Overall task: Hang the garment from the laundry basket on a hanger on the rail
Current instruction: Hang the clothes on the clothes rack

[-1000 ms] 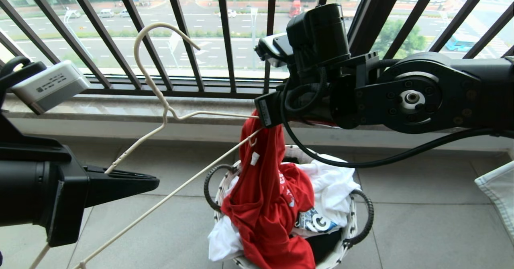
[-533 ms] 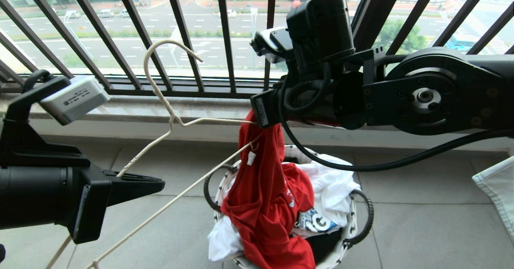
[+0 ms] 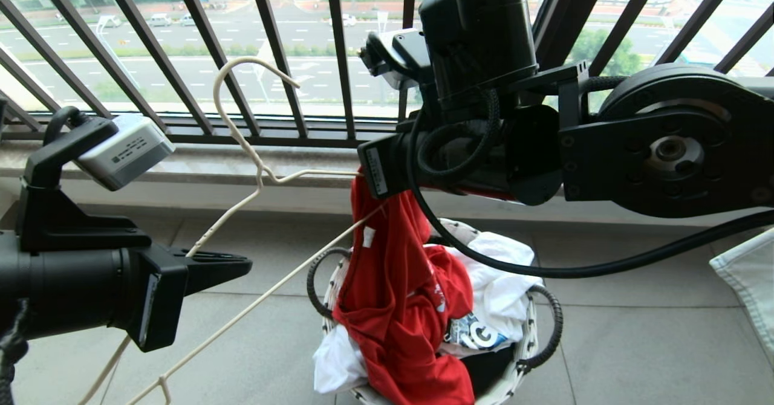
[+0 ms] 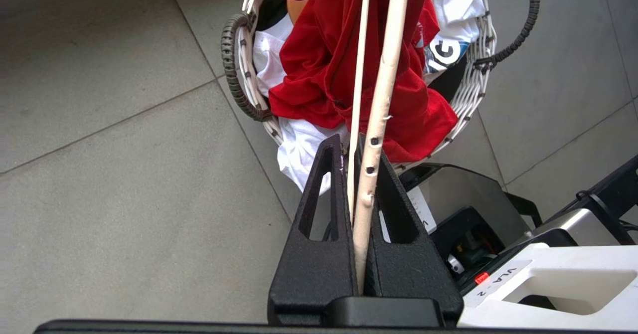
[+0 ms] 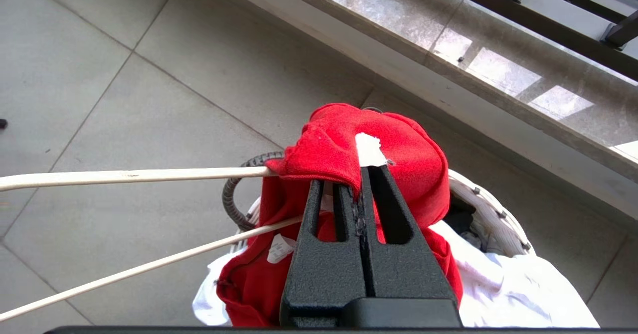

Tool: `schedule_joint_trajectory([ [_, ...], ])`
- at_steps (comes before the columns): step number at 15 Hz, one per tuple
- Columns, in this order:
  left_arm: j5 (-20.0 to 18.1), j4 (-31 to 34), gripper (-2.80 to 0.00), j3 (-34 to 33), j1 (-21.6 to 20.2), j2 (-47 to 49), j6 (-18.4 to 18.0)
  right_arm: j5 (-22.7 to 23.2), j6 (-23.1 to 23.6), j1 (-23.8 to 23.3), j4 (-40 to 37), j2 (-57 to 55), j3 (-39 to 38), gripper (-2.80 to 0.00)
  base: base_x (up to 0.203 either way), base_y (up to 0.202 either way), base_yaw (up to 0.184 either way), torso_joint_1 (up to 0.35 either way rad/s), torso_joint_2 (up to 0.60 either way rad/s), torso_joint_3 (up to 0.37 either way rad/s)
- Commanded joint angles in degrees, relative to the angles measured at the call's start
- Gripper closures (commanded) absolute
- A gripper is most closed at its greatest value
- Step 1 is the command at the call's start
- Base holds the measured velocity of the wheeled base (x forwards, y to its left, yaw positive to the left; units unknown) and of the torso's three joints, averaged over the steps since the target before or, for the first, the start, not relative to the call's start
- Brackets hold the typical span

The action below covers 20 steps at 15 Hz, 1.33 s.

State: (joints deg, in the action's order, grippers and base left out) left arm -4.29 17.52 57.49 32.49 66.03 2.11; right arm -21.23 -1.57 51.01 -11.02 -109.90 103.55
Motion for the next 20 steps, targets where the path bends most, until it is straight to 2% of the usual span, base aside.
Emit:
schedule_joint_trajectory([
  [1, 0.2, 0.1, 0.00, 0.1, -0.1, -1.0, -0.1, -0.1, -0.1, 0.9, -0.1, 0.3, 0.0, 0.00, 0.000, 0.000, 0.000, 0.000, 0.00, 0.000],
  [4, 4.3, 0.0, 0.00, -0.1, 0.0, -0.2, -1.3, -0.2, -0.1, 2.7, -0.1, 1.7, 0.0, 0.00, 0.000, 0.000, 0.000, 0.000, 0.00, 0.000],
  [6, 5.3, -2.2, 0.00, -0.7, -0.1, 0.1, -1.4, -0.5, -0.2, 3.8, 0.0, 2.1, 0.1, 0.00, 0.000, 0.000, 0.000, 0.000, 0.00, 0.000],
  [9, 10.8, -3.0, 0.00, -1.1, 0.0, -1.5, -3.3, -1.4, -0.2, 3.7, 0.2, 2.1, 0.6, 0.00, 0.000, 0.000, 0.000, 0.000, 0.00, 0.000],
  [12, 11.4, -2.2, 0.00, -0.7, -0.1, -5.5, -5.1, -4.1, 0.2, 2.0, 0.7, 0.5, 0.8, 0.00, 0.000, 0.000, 0.000, 0.000, 0.00, 0.000],
  [14, 11.3, 0.6, 0.00, -0.1, -0.1, -7.2, -7.4, -4.3, 0.3, 0.7, 0.7, -0.3, 1.2, 0.00, 0.000, 0.000, 0.000, 0.000, 0.00, 0.000],
  [20, 12.3, 4.3, 0.00, 0.9, -0.1, -7.3, -7.9, -4.2, 1.0, -1.3, 0.7, -0.4, 1.2, 0.00, 0.000, 0.000, 0.000, 0.000, 0.00, 0.000],
])
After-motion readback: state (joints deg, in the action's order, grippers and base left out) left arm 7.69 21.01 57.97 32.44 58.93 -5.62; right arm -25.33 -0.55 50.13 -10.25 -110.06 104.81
